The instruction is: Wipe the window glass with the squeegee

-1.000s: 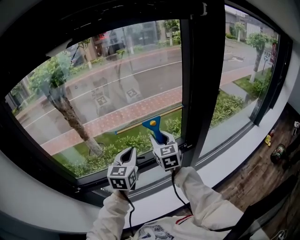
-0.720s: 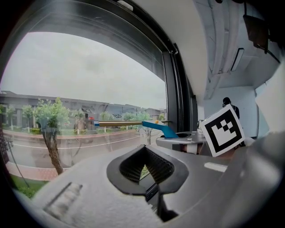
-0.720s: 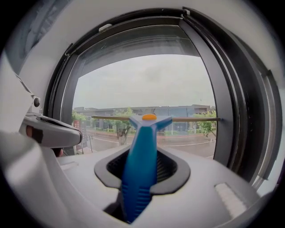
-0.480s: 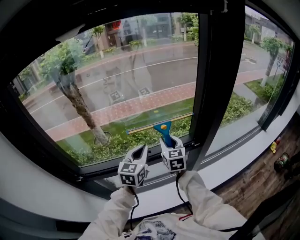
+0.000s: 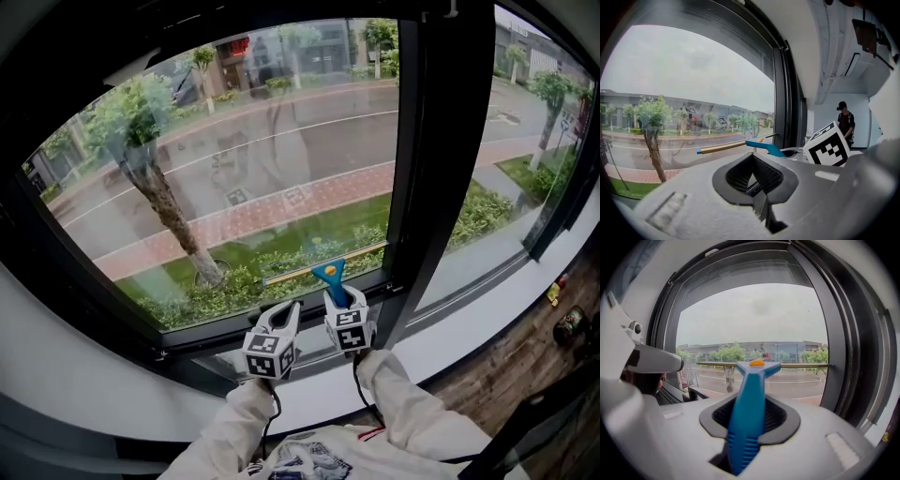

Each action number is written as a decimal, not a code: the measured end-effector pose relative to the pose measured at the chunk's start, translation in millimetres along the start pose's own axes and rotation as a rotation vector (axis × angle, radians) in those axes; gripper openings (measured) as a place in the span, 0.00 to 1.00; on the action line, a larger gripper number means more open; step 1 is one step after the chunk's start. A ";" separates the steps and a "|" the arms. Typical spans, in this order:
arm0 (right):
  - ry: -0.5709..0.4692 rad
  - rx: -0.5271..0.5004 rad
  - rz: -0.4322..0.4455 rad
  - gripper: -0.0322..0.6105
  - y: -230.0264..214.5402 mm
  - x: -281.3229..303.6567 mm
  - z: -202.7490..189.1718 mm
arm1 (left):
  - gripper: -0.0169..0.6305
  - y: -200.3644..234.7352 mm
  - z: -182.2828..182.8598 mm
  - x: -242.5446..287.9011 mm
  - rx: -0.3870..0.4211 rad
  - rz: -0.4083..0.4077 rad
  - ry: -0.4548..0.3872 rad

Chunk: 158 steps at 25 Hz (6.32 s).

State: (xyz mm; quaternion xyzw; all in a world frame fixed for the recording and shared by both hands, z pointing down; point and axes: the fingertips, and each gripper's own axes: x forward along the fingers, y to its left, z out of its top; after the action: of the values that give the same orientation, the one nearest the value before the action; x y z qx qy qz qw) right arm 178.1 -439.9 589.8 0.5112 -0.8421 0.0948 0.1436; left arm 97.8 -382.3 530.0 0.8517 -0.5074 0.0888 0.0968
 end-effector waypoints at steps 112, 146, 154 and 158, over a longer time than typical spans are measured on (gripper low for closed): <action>-0.599 -0.133 -0.017 0.24 349.3 -93.3 541.9 | 0.02 268.0 385.9 -340.3 0.237 0.439 -0.406; -0.480 -0.110 0.003 0.24 362.0 -44.8 420.2 | 0.02 276.4 253.4 -310.5 0.129 0.418 -0.272; -0.456 -0.097 0.002 0.24 361.1 -33.0 380.3 | 0.02 272.1 213.2 -301.6 0.136 0.409 -0.215; -0.442 -0.083 0.002 0.24 359.9 -27.6 358.3 | 0.03 268.1 194.3 -297.4 0.124 0.392 -0.195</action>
State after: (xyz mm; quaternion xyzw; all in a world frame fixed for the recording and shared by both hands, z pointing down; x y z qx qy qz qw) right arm -181.4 -361.3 238.7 0.5121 -0.8569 -0.0541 -0.0237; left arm -267.8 -305.0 288.2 0.7457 -0.6637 0.0543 -0.0243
